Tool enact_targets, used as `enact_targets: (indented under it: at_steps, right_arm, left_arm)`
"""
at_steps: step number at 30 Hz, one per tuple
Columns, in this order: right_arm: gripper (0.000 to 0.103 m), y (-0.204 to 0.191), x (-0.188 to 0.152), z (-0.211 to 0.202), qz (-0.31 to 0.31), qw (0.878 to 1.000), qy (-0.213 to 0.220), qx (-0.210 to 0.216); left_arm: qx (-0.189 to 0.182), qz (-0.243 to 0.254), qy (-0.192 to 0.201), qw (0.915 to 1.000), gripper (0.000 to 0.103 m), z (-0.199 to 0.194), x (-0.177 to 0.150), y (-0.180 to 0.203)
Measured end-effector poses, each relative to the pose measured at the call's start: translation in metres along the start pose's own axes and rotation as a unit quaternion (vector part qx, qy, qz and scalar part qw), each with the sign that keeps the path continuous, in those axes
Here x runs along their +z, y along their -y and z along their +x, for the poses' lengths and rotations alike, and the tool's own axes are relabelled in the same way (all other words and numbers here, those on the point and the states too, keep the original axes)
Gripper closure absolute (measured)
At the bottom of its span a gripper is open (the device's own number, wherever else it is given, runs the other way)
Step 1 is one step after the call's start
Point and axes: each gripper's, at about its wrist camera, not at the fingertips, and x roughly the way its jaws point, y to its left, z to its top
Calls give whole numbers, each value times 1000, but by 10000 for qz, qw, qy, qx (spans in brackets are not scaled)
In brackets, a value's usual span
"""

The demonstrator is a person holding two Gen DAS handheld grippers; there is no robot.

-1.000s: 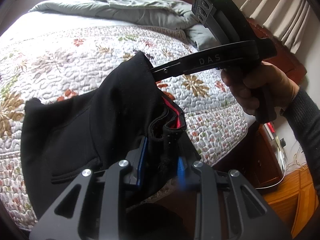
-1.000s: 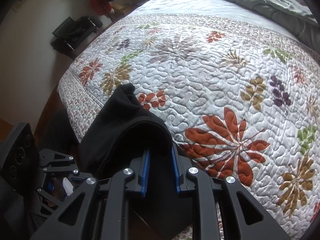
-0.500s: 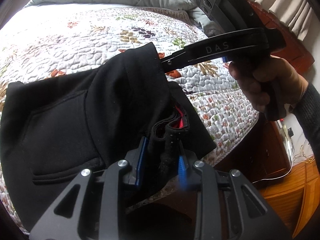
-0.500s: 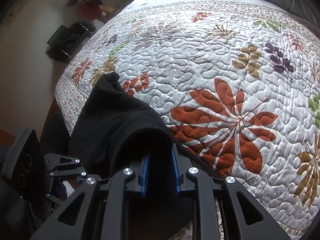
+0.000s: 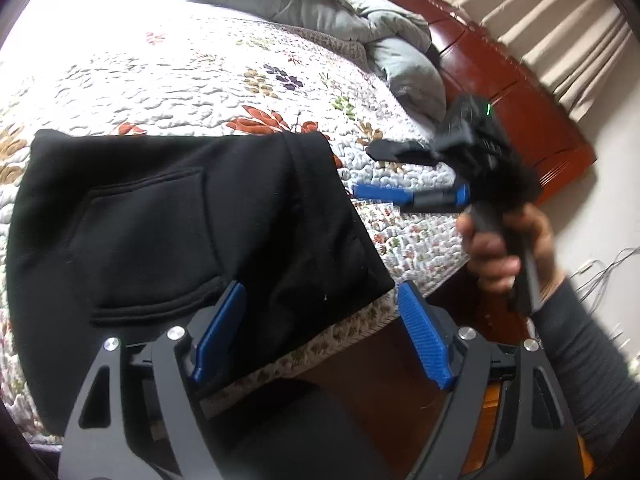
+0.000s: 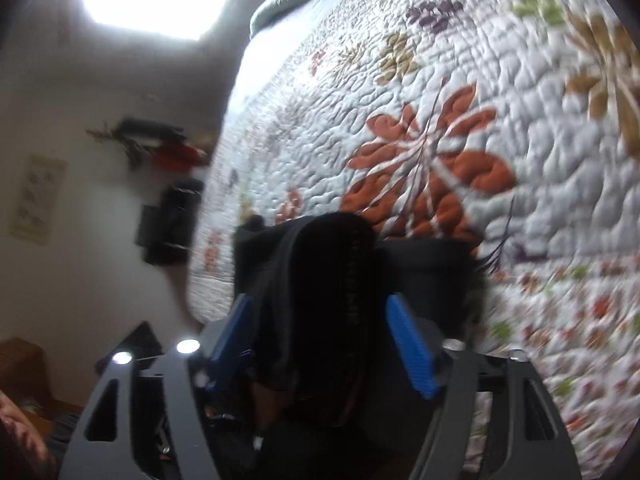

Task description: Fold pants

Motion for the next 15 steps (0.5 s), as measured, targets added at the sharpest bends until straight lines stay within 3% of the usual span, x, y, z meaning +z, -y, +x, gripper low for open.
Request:
enact_targets:
  at_steps: [1, 3, 7, 10, 15]
  right_arm:
    - [23, 1, -3, 4, 20, 10000, -15, 19]
    - [23, 5, -9, 16, 103, 9999, -122, -37]
    - [23, 6, -14, 26, 165, 9998, -118, -52]
    - [23, 5, -16, 35, 235, 9995, -229, -1]
    - [14, 0, -14, 57, 202, 9992, -355, -48]
  left_arm:
    - [-12, -41, 2, 10000, 25, -4, 1, -2]
    - [266, -139, 122, 9995, 11, -17, 2, -10]
    - [106, -362, 146, 9992, 11, -37, 7, -28]
    - [389, -387, 221, 9983, 11, -46, 10, -38]
    - [798, -297, 311, 9959, 11, -63, 9, -61]
